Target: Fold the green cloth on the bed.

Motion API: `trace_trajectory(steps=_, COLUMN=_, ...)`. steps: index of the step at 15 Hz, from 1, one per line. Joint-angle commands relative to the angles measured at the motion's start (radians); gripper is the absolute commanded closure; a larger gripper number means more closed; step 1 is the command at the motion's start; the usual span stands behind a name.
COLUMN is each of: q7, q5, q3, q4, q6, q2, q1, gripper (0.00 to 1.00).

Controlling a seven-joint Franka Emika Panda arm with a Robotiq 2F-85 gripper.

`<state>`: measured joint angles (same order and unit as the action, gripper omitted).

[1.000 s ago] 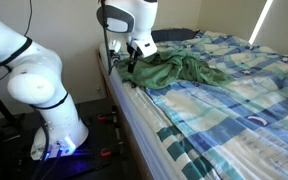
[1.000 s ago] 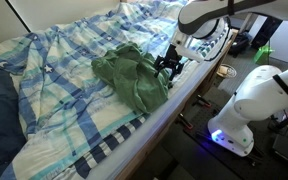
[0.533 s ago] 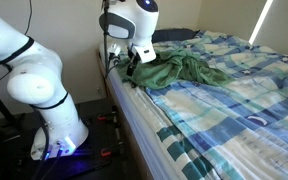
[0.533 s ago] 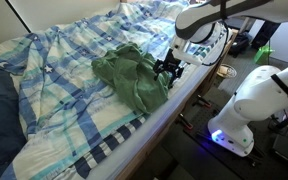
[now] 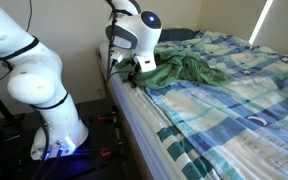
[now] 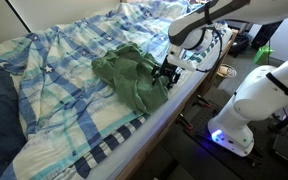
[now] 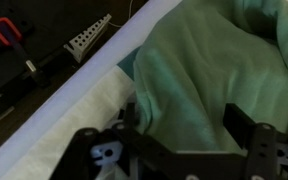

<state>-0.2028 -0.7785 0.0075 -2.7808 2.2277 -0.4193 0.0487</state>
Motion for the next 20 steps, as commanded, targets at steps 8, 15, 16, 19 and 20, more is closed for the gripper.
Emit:
trace_trajectory(steps=8, q7=-0.024, q5=-0.044, q3=0.040, q4=0.004, q6=0.051, q2=0.006, q1=-0.001, gripper=0.94)
trace_trajectory(steps=15, q7=-0.061, q5=-0.006, q3=0.082, q4=-0.006, q6=0.031, q2=-0.132, q1=-0.001, gripper=0.95)
trace_trajectory(steps=16, q7=-0.070, q5=0.003, q3=0.090, q4=-0.005, q6=0.031, q2=-0.148, q1=-0.002, gripper=0.95)
trace_trajectory(steps=19, q7=-0.100, q5=0.038, q3=0.104, q4=-0.004, q6=0.016, q2=-0.189, q1=-0.005, gripper=0.95)
trace_trajectory(steps=20, q7=-0.110, q5=0.048, q3=0.103, q4=-0.002, q6=0.009, q2=-0.190, q1=-0.006, gripper=0.58)
